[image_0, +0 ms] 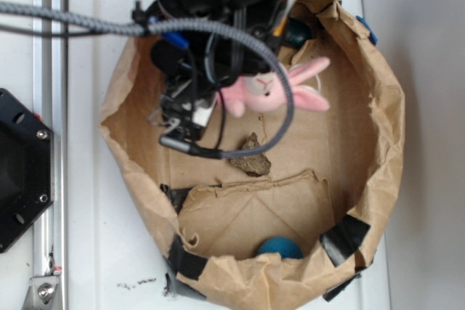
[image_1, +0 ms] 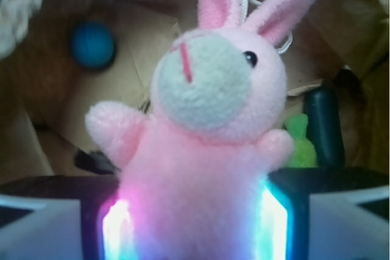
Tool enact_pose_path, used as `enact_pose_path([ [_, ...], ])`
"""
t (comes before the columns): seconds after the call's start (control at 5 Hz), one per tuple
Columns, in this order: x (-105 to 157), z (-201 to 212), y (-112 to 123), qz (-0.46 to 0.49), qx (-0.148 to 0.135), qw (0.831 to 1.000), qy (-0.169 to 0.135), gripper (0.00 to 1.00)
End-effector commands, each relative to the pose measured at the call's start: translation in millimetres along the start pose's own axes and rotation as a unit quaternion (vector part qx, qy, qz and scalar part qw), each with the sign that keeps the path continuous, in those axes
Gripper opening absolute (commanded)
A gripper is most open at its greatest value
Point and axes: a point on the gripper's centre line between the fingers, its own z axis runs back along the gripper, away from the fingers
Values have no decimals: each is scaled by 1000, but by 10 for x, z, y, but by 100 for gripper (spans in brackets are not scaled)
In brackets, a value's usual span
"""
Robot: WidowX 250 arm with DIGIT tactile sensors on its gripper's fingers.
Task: Grab the pink bunny.
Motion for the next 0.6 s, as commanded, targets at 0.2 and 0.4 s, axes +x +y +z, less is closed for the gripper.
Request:
enact_pose_path([
  [0.2, 208, 239, -113, 125, 38, 990, -43, 0],
  [0.4, 200, 249, -109, 118, 40, 991, -47, 0],
])
